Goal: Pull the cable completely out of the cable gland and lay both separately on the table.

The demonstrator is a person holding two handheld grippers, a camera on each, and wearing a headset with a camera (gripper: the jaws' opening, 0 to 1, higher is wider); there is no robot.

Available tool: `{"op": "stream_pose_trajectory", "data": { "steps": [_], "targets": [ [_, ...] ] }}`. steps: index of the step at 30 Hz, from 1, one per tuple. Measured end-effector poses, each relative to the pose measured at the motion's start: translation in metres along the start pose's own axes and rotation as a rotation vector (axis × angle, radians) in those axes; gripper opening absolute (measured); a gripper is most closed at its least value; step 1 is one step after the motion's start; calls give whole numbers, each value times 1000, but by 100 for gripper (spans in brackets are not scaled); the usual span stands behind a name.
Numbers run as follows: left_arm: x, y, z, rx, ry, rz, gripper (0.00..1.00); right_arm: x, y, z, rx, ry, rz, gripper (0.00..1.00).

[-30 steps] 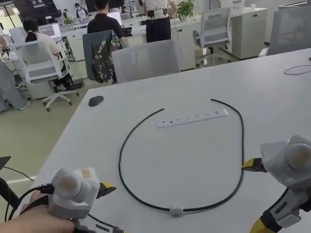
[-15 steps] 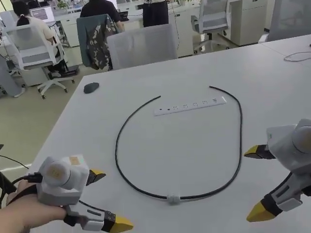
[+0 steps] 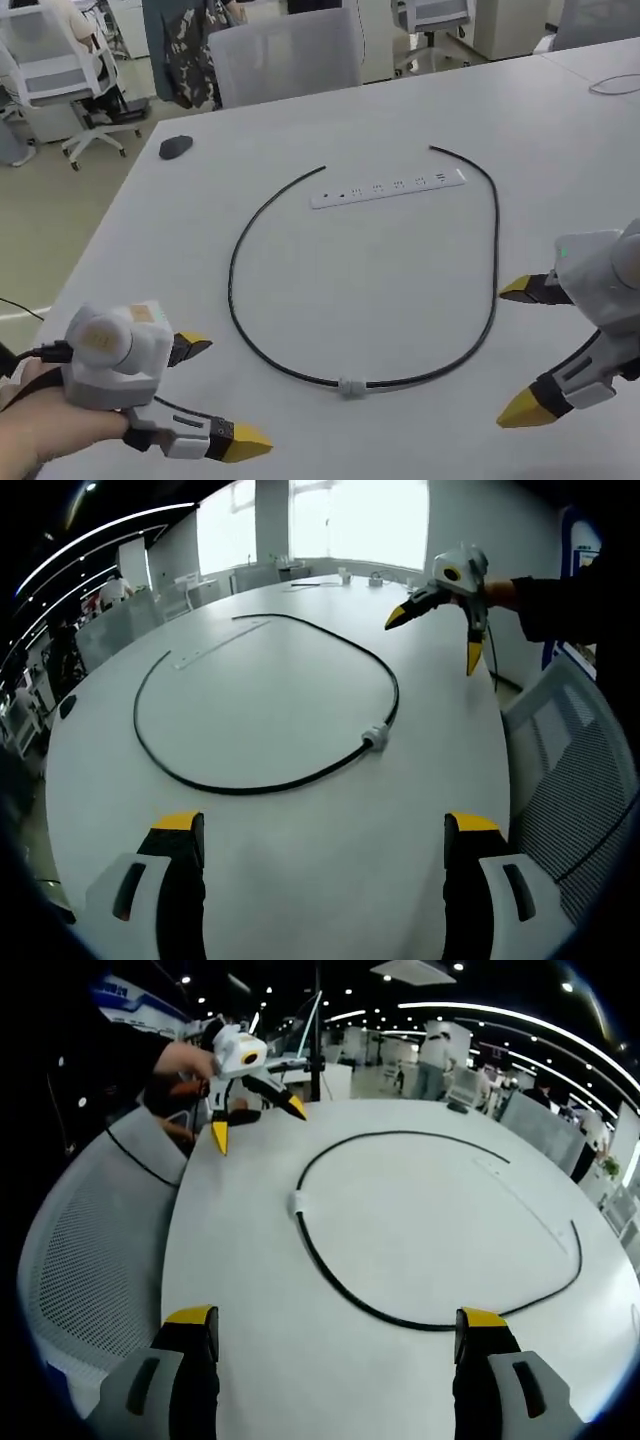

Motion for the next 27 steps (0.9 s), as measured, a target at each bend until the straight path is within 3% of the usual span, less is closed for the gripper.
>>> {"op": "stream_pose_trajectory", "data": {
  "steps": [5,10,16,18,20,21,23,24,27],
  "targets": [
    [5,-4,-2,-9,46,-8,99,-1,-8,4,-3,3,10,99],
    [6,-6,1,-47,28,1,99,-2,-22,18,-80,12,6,99],
    [6,-8,-4,-32,45,-9,98,-3,-40,25,-81,13,34,95],
    [5,-8,-2,-45,56,-16,97,-2,-44,29,-92,16,37,87],
    [2,-10,2,-70,61,-15,96,0,-51,36,-97,-7,45,72],
    [2,-13,5,-84,74,-8,95,2,-57,43,-132,-11,57,62],
    [-2,-17,12,-132,93,-10,93,5,-63,51,-172,-18,57,53],
    [-7,-19,17,-164,109,-30,92,6,-69,53,-166,-22,60,49],
    [-16,-21,19,-170,109,-53,90,10,-83,51,-152,-23,78,37]
  ]
}}
Point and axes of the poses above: the centre of the closed fingertips' face, and the gripper's own axes: y roughly backward along the fingers, x roughly to its left, z roughly out of its top, the point moved 5 cm from there along y, roughly backward along the fingers, and after that the axes turned 9 degrees about y, right-handed, at the moved point
